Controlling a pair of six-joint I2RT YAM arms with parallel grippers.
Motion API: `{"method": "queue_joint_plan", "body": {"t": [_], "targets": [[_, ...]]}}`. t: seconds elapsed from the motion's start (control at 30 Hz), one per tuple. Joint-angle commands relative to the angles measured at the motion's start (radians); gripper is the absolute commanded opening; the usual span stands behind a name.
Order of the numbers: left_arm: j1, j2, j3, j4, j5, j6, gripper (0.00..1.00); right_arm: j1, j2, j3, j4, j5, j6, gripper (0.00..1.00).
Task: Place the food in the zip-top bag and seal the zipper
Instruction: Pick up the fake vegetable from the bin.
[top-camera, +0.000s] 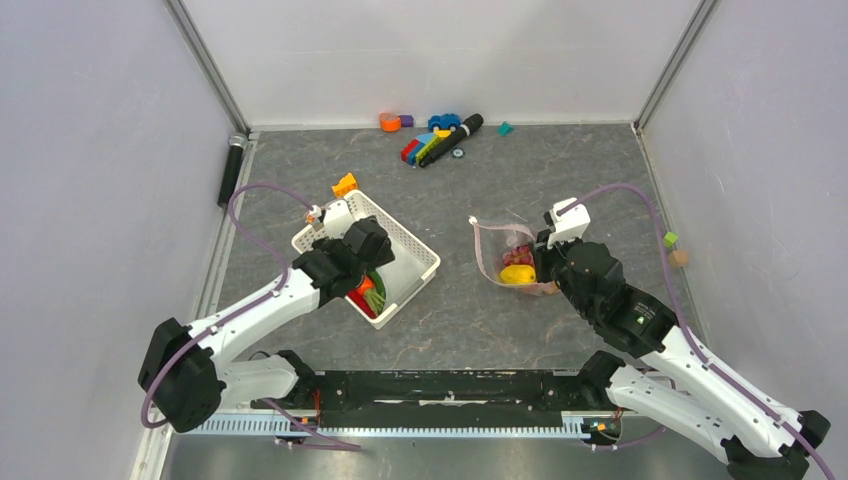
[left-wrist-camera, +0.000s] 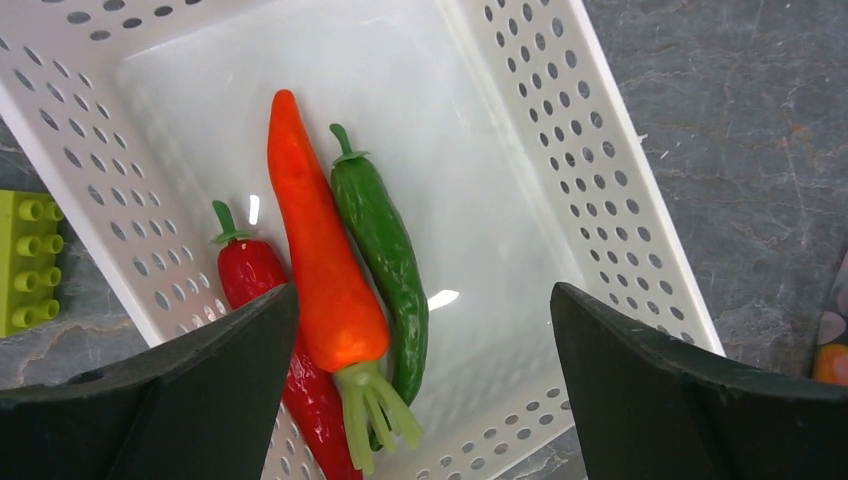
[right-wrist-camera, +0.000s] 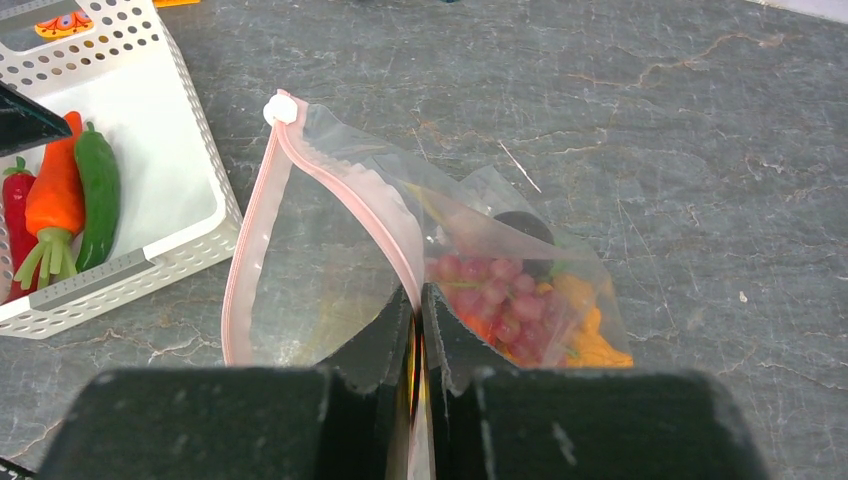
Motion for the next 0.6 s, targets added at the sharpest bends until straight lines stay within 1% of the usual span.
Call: {"method": "queue_joint_plan", "body": {"t": [0.0,0.1,0.3,0.4,0.57], "targets": [[0.016,0.025,-0.017,0.021,0.045,-0.038,1.0,0.001,-0.004,0.003,0.029,0.018,0.006,0.11],[0.023,0.053,-0.025,0.063,0.08,-0.032,1.0,0.002,-0.004,0.002,0.028,0.02,0.006,0.11],[0.044,0.14,-0.018,0.093,0.098,-0.025,1.0,0.002,-0.011,0.005,0.022,0.023,0.008,0.11],[0.055,0.188,-0.03,0.143,0.095,-0.015,1.0,0.002,-0.016,0.005,0.023,0.02,0.009,0.11],[0.07,0.268,-0.045,0.219,0.141,0.002,1.0,0.003,-0.014,-0.001,0.023,0.022,0.009,0.11]]}}
